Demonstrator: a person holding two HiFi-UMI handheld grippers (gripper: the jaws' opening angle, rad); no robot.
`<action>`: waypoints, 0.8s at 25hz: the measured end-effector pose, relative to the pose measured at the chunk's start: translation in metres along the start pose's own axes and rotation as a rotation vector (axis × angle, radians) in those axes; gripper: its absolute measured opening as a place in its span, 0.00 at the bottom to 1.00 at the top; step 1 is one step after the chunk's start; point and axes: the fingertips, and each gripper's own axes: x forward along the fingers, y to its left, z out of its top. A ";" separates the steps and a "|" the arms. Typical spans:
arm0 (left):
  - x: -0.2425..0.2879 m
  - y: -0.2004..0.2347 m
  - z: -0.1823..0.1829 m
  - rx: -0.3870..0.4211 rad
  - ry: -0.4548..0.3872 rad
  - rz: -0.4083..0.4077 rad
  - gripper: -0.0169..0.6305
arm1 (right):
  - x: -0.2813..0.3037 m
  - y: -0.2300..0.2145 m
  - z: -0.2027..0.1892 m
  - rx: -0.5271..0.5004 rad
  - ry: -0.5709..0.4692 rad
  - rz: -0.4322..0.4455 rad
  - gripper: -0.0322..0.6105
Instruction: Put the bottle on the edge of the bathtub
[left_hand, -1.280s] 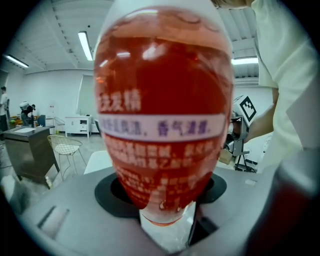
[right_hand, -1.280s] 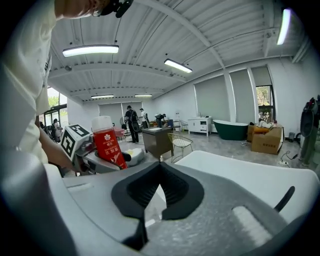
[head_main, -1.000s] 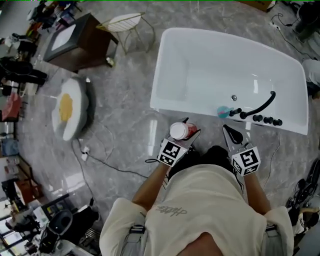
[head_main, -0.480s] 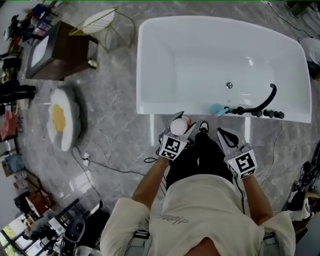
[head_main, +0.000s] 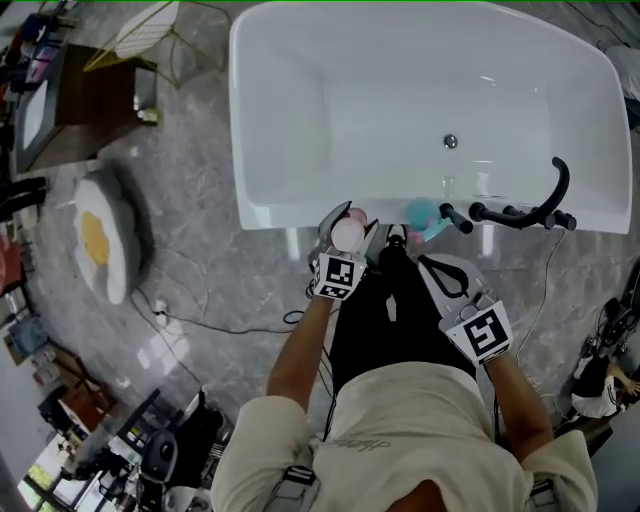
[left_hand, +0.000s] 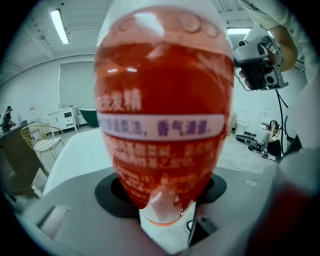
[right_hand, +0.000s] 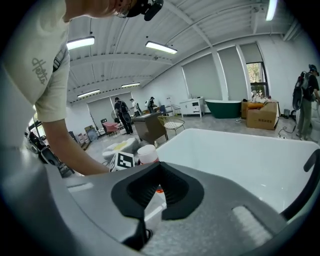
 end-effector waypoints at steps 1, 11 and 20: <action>0.005 0.000 -0.005 0.000 0.007 -0.003 0.49 | 0.000 0.000 -0.002 -0.014 0.010 0.009 0.05; 0.026 -0.004 -0.035 -0.018 0.057 -0.023 0.49 | -0.001 -0.009 -0.021 -0.041 0.098 0.030 0.05; 0.031 0.002 -0.037 0.006 -0.003 -0.019 0.50 | 0.003 0.000 -0.028 -0.057 0.132 0.048 0.05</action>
